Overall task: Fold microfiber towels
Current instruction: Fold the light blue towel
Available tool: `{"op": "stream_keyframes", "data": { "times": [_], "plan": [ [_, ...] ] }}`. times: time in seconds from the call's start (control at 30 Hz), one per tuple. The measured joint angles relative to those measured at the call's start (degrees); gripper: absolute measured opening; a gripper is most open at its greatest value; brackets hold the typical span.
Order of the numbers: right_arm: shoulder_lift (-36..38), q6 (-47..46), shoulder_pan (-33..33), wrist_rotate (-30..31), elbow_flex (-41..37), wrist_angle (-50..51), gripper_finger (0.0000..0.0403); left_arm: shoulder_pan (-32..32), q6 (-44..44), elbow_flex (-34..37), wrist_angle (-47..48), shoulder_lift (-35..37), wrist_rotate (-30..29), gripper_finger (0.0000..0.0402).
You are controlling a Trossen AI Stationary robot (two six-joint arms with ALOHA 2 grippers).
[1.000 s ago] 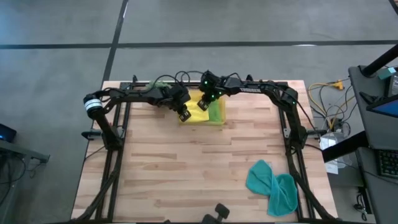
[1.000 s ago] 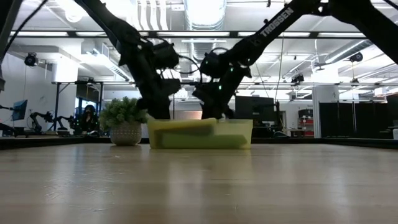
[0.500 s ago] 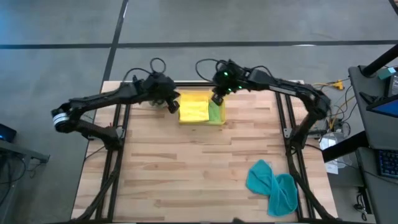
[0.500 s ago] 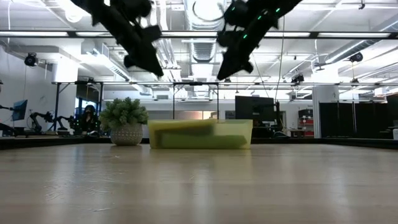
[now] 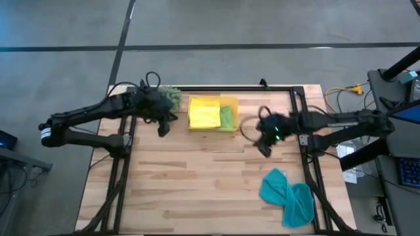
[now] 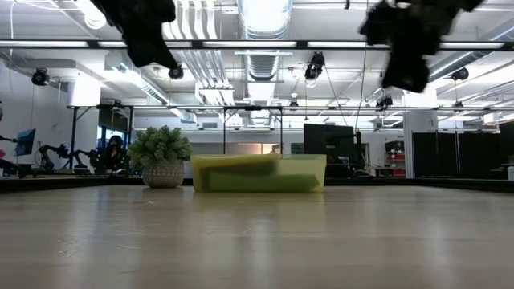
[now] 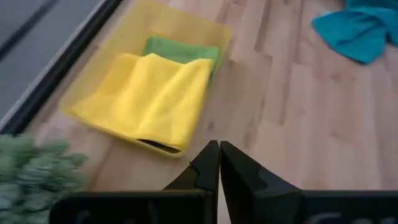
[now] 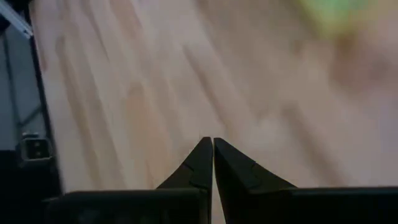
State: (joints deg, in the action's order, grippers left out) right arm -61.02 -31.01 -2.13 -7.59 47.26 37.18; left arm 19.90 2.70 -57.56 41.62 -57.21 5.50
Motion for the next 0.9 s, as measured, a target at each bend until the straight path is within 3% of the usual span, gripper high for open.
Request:
{"op": "stream_keyframes", "data": {
  "times": [0.13, 0.3, 0.57, 0.9],
  "plan": [
    [5.18, -17.13, 6.52, 0.15, -8.32, 1.04, 0.0023, -2.55, 3.96, 0.57, -1.02, -0.28, -0.03, 0.0000],
    [6.12, -30.18, 12.84, 0.08, -14.26, 5.06, 0.0083, -4.21, 8.85, 3.27, -4.28, -2.27, 1.10, 0.0000],
    [4.63, -33.40, 18.09, -0.31, -16.99, 4.79, 0.0170, -8.48, 15.18, 7.38, -7.58, -5.42, 6.38, 0.0000],
    [4.21, -33.32, 20.10, -2.79, -20.61, 4.96, 0.0180, -15.80, 17.08, 8.35, -11.62, -8.65, 6.49, 0.0000]
  ]
}}
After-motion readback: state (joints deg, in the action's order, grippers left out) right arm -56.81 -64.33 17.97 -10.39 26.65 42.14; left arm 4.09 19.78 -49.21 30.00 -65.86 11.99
